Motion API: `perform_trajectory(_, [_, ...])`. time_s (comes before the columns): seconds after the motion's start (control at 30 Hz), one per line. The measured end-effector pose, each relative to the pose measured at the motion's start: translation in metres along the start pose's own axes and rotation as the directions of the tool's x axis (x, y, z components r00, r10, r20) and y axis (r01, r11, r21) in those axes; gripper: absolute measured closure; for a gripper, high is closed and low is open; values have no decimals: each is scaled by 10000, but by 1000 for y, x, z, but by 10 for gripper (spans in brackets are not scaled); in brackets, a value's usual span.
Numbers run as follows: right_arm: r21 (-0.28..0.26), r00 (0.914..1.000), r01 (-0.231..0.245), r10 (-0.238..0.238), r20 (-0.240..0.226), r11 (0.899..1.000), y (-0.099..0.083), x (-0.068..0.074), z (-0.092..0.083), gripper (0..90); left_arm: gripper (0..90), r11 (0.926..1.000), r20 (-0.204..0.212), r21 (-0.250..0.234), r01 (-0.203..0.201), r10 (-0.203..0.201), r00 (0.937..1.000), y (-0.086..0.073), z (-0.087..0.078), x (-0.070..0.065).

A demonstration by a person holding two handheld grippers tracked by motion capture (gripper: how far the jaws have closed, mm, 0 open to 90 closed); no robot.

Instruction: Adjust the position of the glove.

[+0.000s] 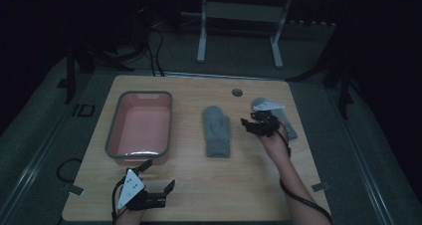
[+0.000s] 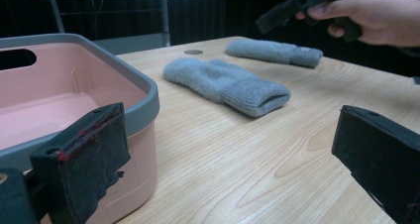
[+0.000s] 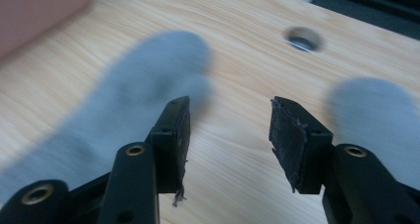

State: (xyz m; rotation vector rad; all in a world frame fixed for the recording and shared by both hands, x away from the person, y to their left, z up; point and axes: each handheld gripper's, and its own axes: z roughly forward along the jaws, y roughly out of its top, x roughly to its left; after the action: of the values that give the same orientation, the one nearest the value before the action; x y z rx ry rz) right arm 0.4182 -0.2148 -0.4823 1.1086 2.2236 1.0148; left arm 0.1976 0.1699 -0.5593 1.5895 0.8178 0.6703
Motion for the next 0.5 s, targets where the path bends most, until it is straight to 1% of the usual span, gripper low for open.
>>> perform_trajectory(0.1, [11, 9997, 198, -199, 116, 9998, -10, -33, -9, 532, 15, 10000, -28, -6, -5, 5, 10000, 0, 0, 0])
perform_trajectory(0.13, [92, 9995, 235, -236, 210, 9997, -12, -40, -10, 535, 15, 10000, -27, 4, -8, 8, 10000, 0, 1, 0])
perform_trajectory(0.2, [209, 9989, 247, -255, 387, 9995, -17, -60, -13, 577, 15, 10000, -45, 33, 2, -2, 10000, -1, 1, 0])
perform_trajectory(0.23, [191, 9981, 195, -206, 574, 9996, -20, -69, -14, 590, 15, 10000, -23, 34, 13, -13, 10000, -1, 1, 0])
perform_trajectory(0.3, [108, 9976, -45, 38, 694, 9999, -23, -88, -17, 607, 15, 10000, 38, -24, 44, -44, 10000, -1, 2, 0])
perform_trajectory(0.33, [62, 9968, -171, 166, 779, 9998, -25, -96, -18, 609, 15, 10000, 28, -40, 40, -40, 10000, 0, 2, 0])
perform_trajectory(0.4, [26, 9966, -362, 359, 738, 9993, -28, -111, -18, 606, 15, 10000, 41, -1, 34, -34, 10000, -1, 3, 0])
perform_trajectory(0.47, [185, 9963, -377, 362, 778, 9991, -32, -121, -14, 588, 15, 10000, 50, 42, 25, -26, 10000, -1, 3, 0])
perform_trajectory(0.5, [287, 9973, -399, 380, 636, 9988, -34, -125, -9, 579, 15, 10000, 53, 43, 28, -28, 10000, -1, 3, 0])
